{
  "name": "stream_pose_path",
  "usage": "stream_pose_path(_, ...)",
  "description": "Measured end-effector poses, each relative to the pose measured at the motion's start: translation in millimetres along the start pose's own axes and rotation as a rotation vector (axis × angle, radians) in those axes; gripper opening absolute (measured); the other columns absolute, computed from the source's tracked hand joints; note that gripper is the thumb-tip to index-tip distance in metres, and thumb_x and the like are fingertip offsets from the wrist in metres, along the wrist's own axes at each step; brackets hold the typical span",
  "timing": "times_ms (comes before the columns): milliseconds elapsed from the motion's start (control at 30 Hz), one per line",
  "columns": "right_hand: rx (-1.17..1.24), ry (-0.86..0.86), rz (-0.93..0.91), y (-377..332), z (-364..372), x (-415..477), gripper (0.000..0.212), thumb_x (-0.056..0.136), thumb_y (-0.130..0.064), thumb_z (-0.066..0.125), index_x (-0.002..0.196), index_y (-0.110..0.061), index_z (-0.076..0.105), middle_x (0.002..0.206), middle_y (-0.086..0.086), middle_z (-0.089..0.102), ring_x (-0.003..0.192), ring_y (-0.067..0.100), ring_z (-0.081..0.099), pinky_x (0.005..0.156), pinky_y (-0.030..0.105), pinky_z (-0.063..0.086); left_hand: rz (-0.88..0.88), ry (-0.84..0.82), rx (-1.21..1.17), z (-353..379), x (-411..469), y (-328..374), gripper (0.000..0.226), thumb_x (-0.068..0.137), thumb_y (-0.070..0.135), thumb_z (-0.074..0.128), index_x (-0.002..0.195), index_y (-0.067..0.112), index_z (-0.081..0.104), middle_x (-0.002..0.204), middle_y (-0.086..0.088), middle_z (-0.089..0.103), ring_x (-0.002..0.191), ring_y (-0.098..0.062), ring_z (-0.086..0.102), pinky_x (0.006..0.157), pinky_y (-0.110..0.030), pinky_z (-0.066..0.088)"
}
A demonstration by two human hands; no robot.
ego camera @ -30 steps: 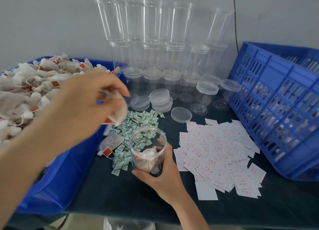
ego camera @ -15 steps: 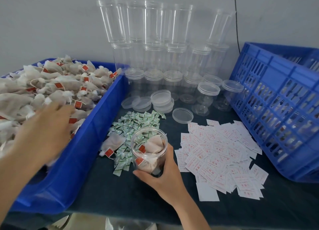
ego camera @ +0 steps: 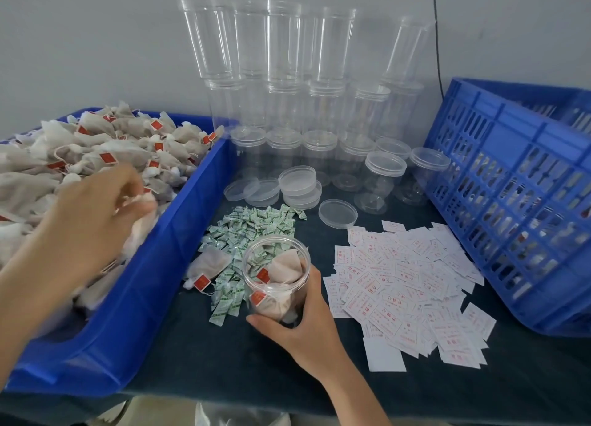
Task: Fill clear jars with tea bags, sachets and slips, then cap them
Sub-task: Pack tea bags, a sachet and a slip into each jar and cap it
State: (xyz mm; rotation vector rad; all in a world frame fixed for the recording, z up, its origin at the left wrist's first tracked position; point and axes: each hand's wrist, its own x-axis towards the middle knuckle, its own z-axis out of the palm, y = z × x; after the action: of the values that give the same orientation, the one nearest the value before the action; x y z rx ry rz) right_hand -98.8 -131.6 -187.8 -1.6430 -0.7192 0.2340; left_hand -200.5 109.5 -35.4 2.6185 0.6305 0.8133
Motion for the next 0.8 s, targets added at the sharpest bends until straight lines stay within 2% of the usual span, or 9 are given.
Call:
stream_pose_path(67, 0.003, 0.002, 0.003, 0.3, -0.1, 0.0, 0.092, 0.066, -0.054, 0.089, 0.140, -0.049, 0.035, 0.135, -0.021, 0.056, 0.127, 0.002, 0.054, 0.096, 0.009, 0.044, 0.011, 0.025, -0.165, -0.5, 0.7, 19.2, 0.015, 0.083, 0.028, 0.061, 0.080, 0.036, 0.049, 0.083, 0.010, 0.061, 0.079, -0.016, 0.062, 0.067, -0.045, 0.054)
stream_pose_path(233, -0.010, 0.001, 0.013, 1.0, -0.6, -0.6, 0.093, 0.066, -0.052, 0.090, 0.141, -0.046, 0.035, 0.136, -0.019, 0.056, 0.127, 0.004, 0.054, 0.096, 0.010, 0.044, -0.017, -0.086, -0.576, 11.4, -10.4, 77.0, 0.019, 0.082, 0.014, 0.070, 0.078, 0.028, 0.060, 0.079, 0.011, 0.072, 0.067, -0.004, 0.070, 0.055, -0.014, 0.054)
stream_pose_path(367, -0.028, -0.009, 0.015, 2.3, -1.5, -1.0, 0.094, 0.065, -0.053, 0.089, 0.141, -0.047, 0.033, 0.135, -0.018, 0.057, 0.125, 0.006, 0.056, 0.099, 0.024, 0.048, -0.025, -0.214, -0.686, 33.0, -21.2, 106.3, 0.013, 0.082, 0.010, 0.072, 0.085, 0.013, 0.059, 0.079, 0.000, 0.073, 0.070, -0.010, 0.071, 0.061, -0.020, 0.058)
stream_pose_path(433, -0.033, -0.010, 0.014, 1.8, -1.7, -0.9, 0.094, 0.065, -0.054, 0.089, 0.140, -0.047, 0.033, 0.135, -0.018, 0.057, 0.125, 0.006, 0.056, 0.099, 0.028, 0.049, -0.036, -0.248, -0.609, 39.4, -21.1, 104.2, 0.018, 0.082, 0.015, 0.073, 0.092, 0.019, 0.059, 0.087, 0.005, 0.071, 0.080, -0.004, 0.068, 0.067, -0.021, 0.056)
stream_pose_path(567, -0.032, 0.003, 0.008, 0.6, -2.2, -0.4, 0.091, 0.066, -0.053, 0.089, 0.138, -0.052, 0.033, 0.137, -0.021, 0.054, 0.127, 0.003, 0.053, 0.100, 0.018, 0.046, 0.037, -0.135, -0.364, 32.4, -17.5, 69.1, 0.018, 0.081, 0.022, 0.070, 0.092, 0.031, 0.058, 0.089, 0.019, 0.064, 0.083, 0.011, 0.061, 0.068, -0.012, 0.044)
stream_pose_path(633, -0.024, 0.005, 0.005, 0.6, -1.3, -0.4, 0.092, 0.066, -0.052, 0.089, 0.138, -0.053, 0.033, 0.138, -0.022, 0.054, 0.128, 0.002, 0.053, 0.100, 0.016, 0.045, 0.096, -0.080, -0.062, 28.2, -12.0, 30.1, 0.018, 0.082, 0.018, 0.067, 0.090, 0.030, 0.057, 0.089, 0.020, 0.058, 0.082, 0.003, 0.060, 0.070, -0.016, 0.044)
stream_pose_path(667, -0.024, 0.005, 0.001, 0.6, -1.1, -0.5, 0.092, 0.066, -0.053, 0.089, 0.138, -0.054, 0.033, 0.138, -0.022, 0.054, 0.128, 0.002, 0.052, 0.100, 0.015, 0.045, 0.079, -0.082, 0.107, 26.5, -8.2, 6.2, 0.019, 0.083, 0.015, 0.067, 0.092, 0.028, 0.057, 0.092, 0.014, 0.058, 0.084, -0.006, 0.060, 0.071, -0.026, 0.049)
stream_pose_path(733, -0.021, 0.003, -0.004, 0.5, -0.7, -0.8, 0.092, 0.066, -0.053, 0.089, 0.139, -0.054, 0.032, 0.139, -0.022, 0.053, 0.129, 0.002, 0.052, 0.100, 0.016, 0.044, -0.033, -0.160, 0.417, 24.9, -3.4, -35.5, 0.013, 0.082, 0.013, 0.069, 0.091, 0.019, 0.060, 0.091, -0.003, 0.060, 0.083, -0.026, 0.058, 0.073, -0.046, 0.052)
stream_pose_path(800, -0.022, 0.002, -0.004, -0.3, -0.9, -1.0, 0.093, 0.066, -0.054, 0.089, 0.139, -0.056, 0.031, 0.140, -0.023, 0.051, 0.130, 0.001, 0.051, 0.101, 0.016, 0.044, -0.035, -0.272, 0.590, 26.0, -3.6, -68.4, 0.011, 0.073, 0.004, 0.075, 0.079, 0.005, 0.066, 0.079, -0.016, 0.060, 0.076, -0.038, 0.055, 0.073, -0.057, 0.048)
